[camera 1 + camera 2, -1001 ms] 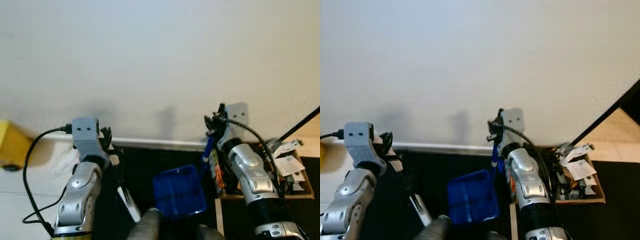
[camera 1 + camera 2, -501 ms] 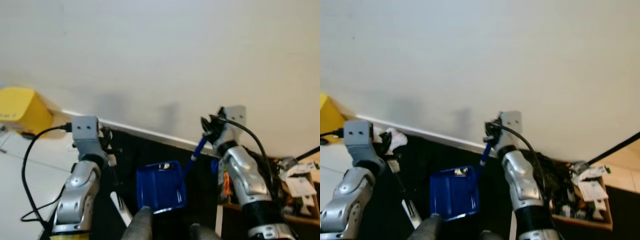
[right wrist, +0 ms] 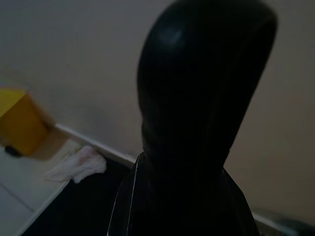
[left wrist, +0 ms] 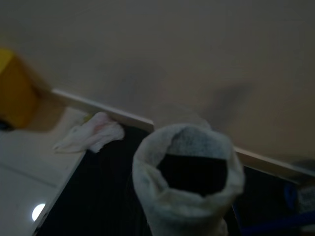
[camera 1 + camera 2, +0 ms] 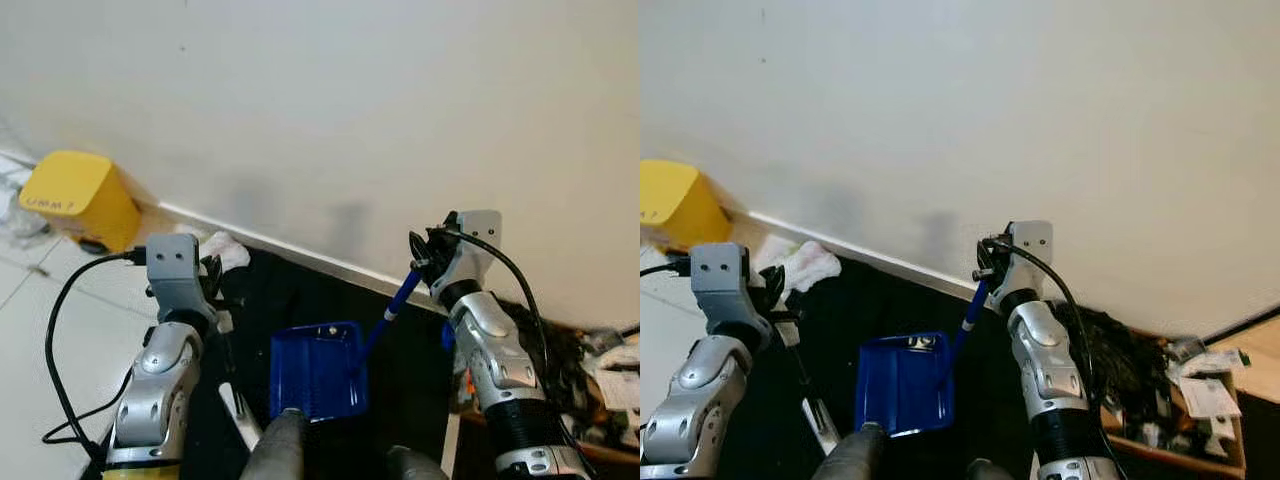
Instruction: Sweep floor
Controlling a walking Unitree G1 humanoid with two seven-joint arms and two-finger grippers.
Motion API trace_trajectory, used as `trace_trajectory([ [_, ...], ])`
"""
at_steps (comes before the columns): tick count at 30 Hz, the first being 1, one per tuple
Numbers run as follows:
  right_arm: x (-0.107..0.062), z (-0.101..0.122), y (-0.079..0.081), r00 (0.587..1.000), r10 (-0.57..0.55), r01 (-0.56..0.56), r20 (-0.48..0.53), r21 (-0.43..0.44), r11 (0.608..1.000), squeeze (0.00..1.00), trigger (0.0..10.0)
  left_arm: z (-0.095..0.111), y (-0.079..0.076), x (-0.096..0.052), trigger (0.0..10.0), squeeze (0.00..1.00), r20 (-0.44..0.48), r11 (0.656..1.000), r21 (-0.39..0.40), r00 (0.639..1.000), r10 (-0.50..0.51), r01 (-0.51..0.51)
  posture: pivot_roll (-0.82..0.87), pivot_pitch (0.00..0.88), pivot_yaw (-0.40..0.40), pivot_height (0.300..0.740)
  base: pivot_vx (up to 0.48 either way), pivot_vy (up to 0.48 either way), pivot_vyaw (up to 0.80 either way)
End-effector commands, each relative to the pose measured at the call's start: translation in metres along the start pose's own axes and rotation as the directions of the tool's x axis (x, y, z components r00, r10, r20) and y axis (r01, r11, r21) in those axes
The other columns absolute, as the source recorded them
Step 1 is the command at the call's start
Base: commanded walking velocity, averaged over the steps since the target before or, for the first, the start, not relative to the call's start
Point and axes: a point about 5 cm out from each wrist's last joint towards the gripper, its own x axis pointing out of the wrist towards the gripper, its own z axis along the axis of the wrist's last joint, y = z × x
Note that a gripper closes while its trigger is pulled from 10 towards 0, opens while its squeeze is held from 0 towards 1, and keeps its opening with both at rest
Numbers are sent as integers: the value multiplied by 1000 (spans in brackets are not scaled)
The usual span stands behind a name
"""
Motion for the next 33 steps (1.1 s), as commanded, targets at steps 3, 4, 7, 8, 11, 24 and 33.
trace_trajectory([
  [3,-2,-2,-8,999,-38,38,-10,11,999,0,10000,-2,-1,0,10000,0,-9,1000,16,1000,-11,12,177,146,-23,740,0,0,-800],
  [4,-2,-2,-8,999,-38,38,-10,11,999,0,10000,-2,-1,0,10000,0,-9,1000,16,1000,-11,12,177,146,-23,740,0,0,-800],
  [7,-2,-2,-8,999,-40,41,-10,10,999,0,10000,-2,-1,0,10000,0,-8,1000,16,1000,-13,13,177,146,-23,740,0,0,-800],
  [8,-2,-3,-9,999,-46,46,-12,10,999,0,10000,-2,-1,0,10000,0,-8,1000,16,1000,-13,13,177,145,-22,740,0,0,-800],
  [11,-2,-3,-9,999,-49,49,-10,17,999,0,10000,-2,-1,0,10000,0,-7,1000,16,1000,-13,13,178,145,-21,740,0,0,-713],
  [24,-1,-3,-4,1000,-24,24,-11,14,1000,0,10000,3,-5,3,10000,0,1,1000,3,1000,-21,21,181,145,-17,740,0,0,0],
  [33,-1,-3,-4,1000,-19,19,-9,13,1000,0,10000,4,-5,5,10000,0,8,999,17,999,-34,34,179,138,-18,740,0,0,0],
])
